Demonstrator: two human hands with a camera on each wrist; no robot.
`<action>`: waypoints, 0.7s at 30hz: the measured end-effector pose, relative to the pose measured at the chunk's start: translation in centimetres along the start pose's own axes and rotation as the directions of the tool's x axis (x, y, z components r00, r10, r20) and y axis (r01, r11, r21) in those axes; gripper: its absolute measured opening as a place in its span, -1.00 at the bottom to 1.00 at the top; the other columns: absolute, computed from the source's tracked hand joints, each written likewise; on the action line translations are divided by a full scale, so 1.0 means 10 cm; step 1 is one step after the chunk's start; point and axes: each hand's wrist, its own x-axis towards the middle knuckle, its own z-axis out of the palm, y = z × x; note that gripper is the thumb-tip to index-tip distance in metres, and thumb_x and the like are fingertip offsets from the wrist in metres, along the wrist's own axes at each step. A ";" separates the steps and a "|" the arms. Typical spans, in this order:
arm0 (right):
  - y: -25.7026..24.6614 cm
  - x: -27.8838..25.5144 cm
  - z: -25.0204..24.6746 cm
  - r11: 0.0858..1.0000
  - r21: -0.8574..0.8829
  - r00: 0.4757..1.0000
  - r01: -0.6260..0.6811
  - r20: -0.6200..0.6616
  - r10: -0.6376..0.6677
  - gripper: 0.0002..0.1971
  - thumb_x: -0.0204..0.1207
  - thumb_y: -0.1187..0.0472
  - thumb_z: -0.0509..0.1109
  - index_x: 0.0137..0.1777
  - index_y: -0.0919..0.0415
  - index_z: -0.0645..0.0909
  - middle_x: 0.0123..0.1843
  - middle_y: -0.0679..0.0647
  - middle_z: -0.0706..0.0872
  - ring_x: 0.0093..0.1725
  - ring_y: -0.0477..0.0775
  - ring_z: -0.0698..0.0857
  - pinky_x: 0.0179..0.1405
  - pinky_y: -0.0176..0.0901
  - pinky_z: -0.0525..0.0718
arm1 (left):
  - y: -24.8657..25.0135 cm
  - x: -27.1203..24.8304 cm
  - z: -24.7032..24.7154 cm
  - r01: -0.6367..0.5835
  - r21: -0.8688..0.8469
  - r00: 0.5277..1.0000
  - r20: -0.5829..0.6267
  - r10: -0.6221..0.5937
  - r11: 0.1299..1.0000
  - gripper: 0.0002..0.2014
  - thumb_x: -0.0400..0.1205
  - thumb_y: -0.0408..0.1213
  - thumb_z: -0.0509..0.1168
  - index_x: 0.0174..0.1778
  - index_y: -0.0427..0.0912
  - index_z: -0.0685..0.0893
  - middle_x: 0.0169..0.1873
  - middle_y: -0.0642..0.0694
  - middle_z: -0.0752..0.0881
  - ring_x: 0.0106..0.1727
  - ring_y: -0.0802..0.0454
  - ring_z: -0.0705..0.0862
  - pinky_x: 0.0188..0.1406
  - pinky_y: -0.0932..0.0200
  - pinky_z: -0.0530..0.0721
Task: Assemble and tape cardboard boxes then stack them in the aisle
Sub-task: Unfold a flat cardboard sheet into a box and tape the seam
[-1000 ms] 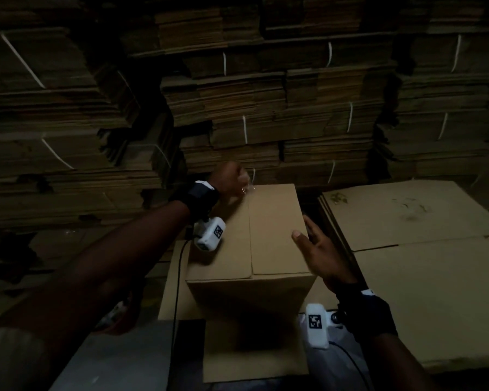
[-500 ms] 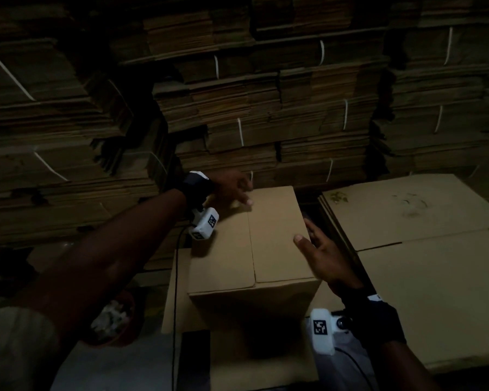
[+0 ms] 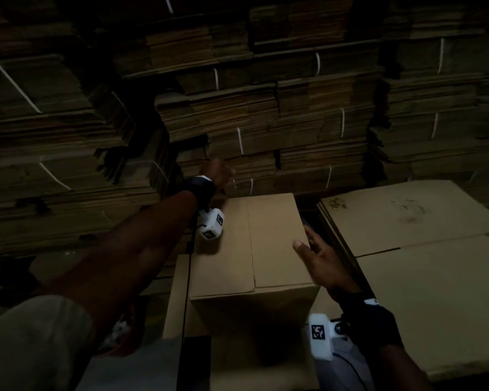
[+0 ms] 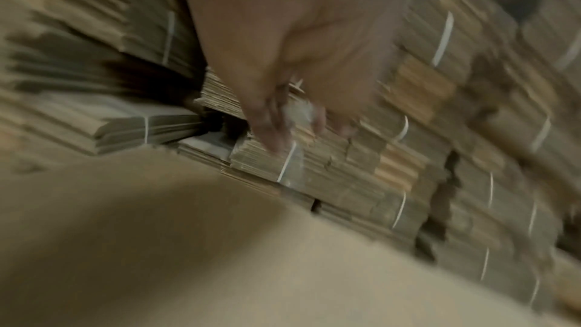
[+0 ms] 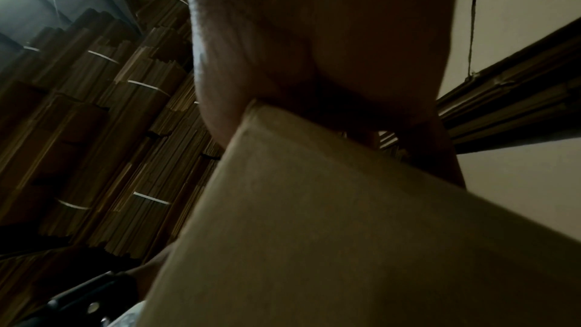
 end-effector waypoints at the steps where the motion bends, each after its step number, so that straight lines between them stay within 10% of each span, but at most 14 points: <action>1: 0.01 0.01 -0.01 1.000 -0.002 1.000 -0.002 0.003 0.002 -0.48 0.72 0.10 0.39 0.64 -0.15 0.40 0.43 -0.06 0.69 0.38 -0.08 0.68 0.43 0.03 0.65 | 0.01 -0.02 -0.02 -0.009 -0.041 1.000 -0.011 0.009 0.999 -0.71 0.70 -0.15 0.36 -0.14 -0.31 0.81 -0.18 -0.22 0.80 -0.08 -0.20 0.78 -0.08 -0.02 0.70; 7: -0.02 0.00 -0.01 1.000 0.002 0.999 -0.025 0.022 0.025 -0.43 0.72 0.11 0.39 0.70 -0.07 0.36 0.47 -0.03 0.66 0.39 -0.03 0.68 0.44 0.10 0.66 | 0.25 -0.46 -0.06 -0.174 -0.189 0.984 0.007 0.178 0.967 -0.40 0.63 -0.47 0.45 0.61 -0.27 0.47 0.17 -0.13 0.67 0.15 0.04 0.63 0.12 0.22 0.61; 11: -0.02 -0.01 -0.02 0.999 -0.001 0.999 -0.032 0.026 0.032 -0.43 0.71 0.06 0.41 0.69 -0.08 0.37 0.50 0.02 0.65 0.41 0.05 0.69 0.45 0.24 0.66 | 0.36 -0.96 -0.03 -0.119 -0.296 0.986 0.074 0.147 0.948 -0.88 0.61 -0.41 0.49 0.03 -0.31 0.72 -0.23 -0.14 0.69 -0.22 0.05 0.63 -0.12 0.03 0.63; 15: -0.05 -0.02 -0.04 0.998 -0.033 0.998 -0.046 0.044 0.048 -0.35 0.60 -0.13 0.44 0.68 -0.19 0.36 0.50 -0.03 0.64 0.41 0.05 0.67 0.43 0.29 0.66 | 0.35 -1.56 -0.04 -0.258 -0.310 0.964 -0.029 0.263 0.915 -0.78 0.68 -0.26 0.43 0.23 -0.15 0.77 0.13 -0.05 0.78 0.12 0.06 0.73 0.08 0.12 0.67; 21: -0.14 -0.12 -0.02 0.977 -0.206 0.999 0.047 0.027 -0.043 -0.42 0.69 -0.06 0.40 0.67 -0.11 0.34 0.49 -0.15 0.56 0.43 -0.03 0.58 0.51 0.16 0.57 | 0.32 -2.55 0.07 -0.104 -0.488 0.994 -0.016 0.110 0.866 -0.85 0.80 -0.38 0.18 0.14 -0.09 0.63 -0.11 -0.08 0.67 -0.15 0.06 0.68 -0.17 0.17 0.67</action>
